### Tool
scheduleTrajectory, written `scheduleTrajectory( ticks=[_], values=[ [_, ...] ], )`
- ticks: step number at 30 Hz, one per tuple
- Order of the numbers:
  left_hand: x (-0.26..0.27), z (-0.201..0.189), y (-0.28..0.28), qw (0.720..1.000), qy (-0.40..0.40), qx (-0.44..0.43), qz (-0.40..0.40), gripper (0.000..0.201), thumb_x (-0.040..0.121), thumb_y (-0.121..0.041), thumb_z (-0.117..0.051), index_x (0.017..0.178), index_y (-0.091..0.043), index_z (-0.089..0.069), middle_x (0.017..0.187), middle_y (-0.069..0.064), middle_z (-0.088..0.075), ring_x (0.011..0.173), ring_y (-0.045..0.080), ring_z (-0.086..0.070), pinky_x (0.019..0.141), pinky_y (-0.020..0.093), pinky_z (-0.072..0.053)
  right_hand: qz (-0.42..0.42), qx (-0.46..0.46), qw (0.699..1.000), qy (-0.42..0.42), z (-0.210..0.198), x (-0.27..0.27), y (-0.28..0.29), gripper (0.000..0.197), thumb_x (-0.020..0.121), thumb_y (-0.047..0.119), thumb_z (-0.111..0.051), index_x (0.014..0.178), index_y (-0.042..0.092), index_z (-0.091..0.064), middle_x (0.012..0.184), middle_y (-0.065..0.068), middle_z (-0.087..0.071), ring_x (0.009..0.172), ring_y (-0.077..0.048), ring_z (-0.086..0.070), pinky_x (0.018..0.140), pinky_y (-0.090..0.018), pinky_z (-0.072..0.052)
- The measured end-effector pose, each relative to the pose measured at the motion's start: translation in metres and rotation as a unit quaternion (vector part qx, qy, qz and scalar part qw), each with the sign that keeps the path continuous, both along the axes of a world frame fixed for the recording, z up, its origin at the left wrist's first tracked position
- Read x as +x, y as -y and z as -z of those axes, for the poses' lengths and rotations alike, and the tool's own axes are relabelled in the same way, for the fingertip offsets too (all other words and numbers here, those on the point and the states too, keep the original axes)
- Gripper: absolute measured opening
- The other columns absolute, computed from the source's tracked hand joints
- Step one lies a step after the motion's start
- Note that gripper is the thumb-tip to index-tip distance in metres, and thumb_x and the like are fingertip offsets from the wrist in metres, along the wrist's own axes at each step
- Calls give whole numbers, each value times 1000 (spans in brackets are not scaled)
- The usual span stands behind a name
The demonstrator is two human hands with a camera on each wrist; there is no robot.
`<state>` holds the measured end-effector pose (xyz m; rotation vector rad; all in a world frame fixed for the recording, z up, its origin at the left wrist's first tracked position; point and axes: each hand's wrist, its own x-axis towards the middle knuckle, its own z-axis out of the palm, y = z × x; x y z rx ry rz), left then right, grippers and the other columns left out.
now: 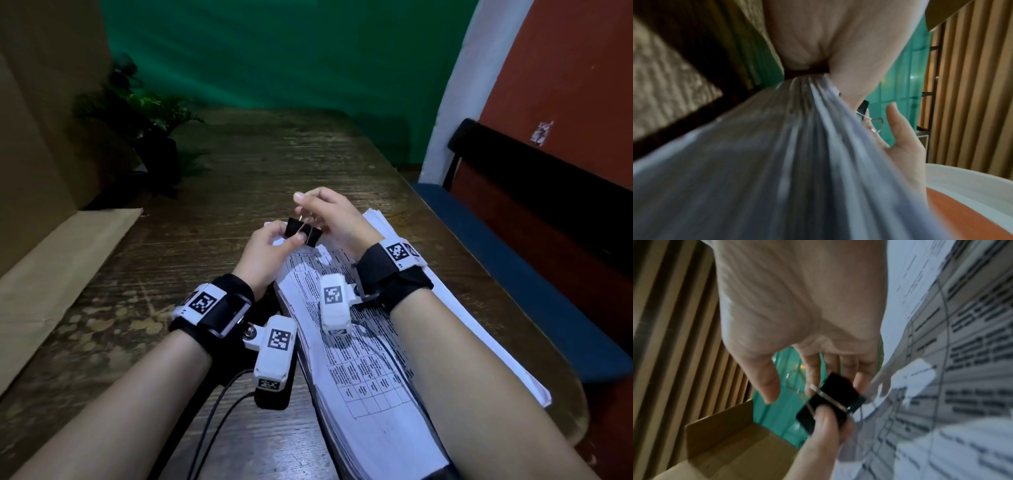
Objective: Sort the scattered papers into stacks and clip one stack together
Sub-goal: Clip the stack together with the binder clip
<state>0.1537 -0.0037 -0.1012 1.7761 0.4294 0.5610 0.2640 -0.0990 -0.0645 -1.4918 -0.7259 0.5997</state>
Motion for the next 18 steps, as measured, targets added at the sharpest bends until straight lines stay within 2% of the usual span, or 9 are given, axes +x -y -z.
scheduleTrajectory(
  ticks=[3,6,10,12,15,17,18],
  values=[
    [1,-2,3,998,0,55,11,18,91,-18,-63,92,-1,-63,98,8,-67,93,18,-60,89,37,-43,103,-43,984,139,3,-1,-6,39,88,44,-65,84,5,-66,76,0,-64,68,-10,-57,65,-24,-45],
    [2,-2,2,996,-12,89,6,18,90,-24,-64,90,-6,-64,97,6,-69,95,22,-63,88,40,-46,167,-63,967,183,5,1,-5,42,87,39,-65,73,0,-64,79,-10,-71,74,-14,-63,57,-21,-44],
    [3,-2,2,995,-22,101,-2,18,90,-25,-65,88,-7,-65,99,6,-70,98,22,-63,90,40,-46,194,-89,959,186,6,3,-8,42,85,34,-64,71,-6,-62,81,-16,-70,83,-22,-64,73,-31,-47],
    [3,-2,3,995,-21,102,-10,20,89,-26,-65,86,-6,-63,98,7,-70,98,23,-63,89,38,-46,190,-98,959,187,7,4,-8,37,84,28,-63,69,-6,-62,76,-14,-68,80,-21,-61,69,-30,-45],
    [3,-4,4,996,-14,87,-7,20,88,-27,-67,82,-9,-63,93,-1,-71,96,15,-63,88,32,-45,199,-84,960,177,8,6,-7,32,83,21,-59,70,-8,-60,69,-7,-58,73,-20,-55,63,-29,-40],
    [3,-6,4,1000,-8,21,-8,19,89,-30,-65,87,-11,-65,96,-3,-68,97,12,-61,87,29,-44,210,-68,967,129,9,12,-7,30,79,25,-61,67,-2,-58,68,-5,-57,72,-24,-56,65,-32,-46],
    [3,-7,2,999,-9,-44,-9,19,91,-29,-62,93,-11,-66,98,-1,-68,95,15,-62,84,28,-47,217,-60,970,96,11,16,-6,26,76,28,-61,65,5,-58,69,-5,-57,73,-25,-57,68,-34,-49]
  ],
)
